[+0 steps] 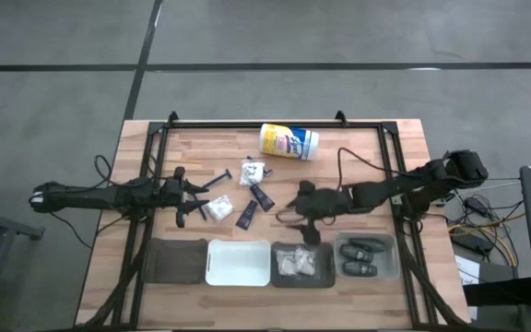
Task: Pick & Place Travel size toiletries
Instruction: Put the cotton pack into the right black bin
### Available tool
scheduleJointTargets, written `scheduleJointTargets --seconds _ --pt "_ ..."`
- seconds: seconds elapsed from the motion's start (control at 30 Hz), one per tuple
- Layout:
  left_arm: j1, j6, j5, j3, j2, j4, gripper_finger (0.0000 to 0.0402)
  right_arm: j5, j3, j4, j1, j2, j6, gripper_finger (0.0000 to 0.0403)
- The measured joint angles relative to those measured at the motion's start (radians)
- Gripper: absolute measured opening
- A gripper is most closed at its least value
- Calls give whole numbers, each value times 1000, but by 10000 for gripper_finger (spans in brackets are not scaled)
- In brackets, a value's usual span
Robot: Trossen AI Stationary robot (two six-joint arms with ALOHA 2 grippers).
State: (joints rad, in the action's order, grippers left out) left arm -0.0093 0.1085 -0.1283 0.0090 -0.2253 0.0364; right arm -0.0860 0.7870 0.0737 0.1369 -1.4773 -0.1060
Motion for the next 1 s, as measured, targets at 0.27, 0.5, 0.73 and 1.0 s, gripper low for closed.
scheduleJointTargets --seconds 0.27,0.5,0.73,1.0 --pt "0 0 0 0 -2 0 171 87 96 11 -143 -121 83 276" --pt "0 0 3 0 -5 0 171 89 231 4 -224 -273 211 259" --pt "0 0 3 0 -5 0 171 95 394 -75 -310 -400 259 242" --pt "0 0 4 0 -7 0 171 121 544 -164 -369 -538 234 226"
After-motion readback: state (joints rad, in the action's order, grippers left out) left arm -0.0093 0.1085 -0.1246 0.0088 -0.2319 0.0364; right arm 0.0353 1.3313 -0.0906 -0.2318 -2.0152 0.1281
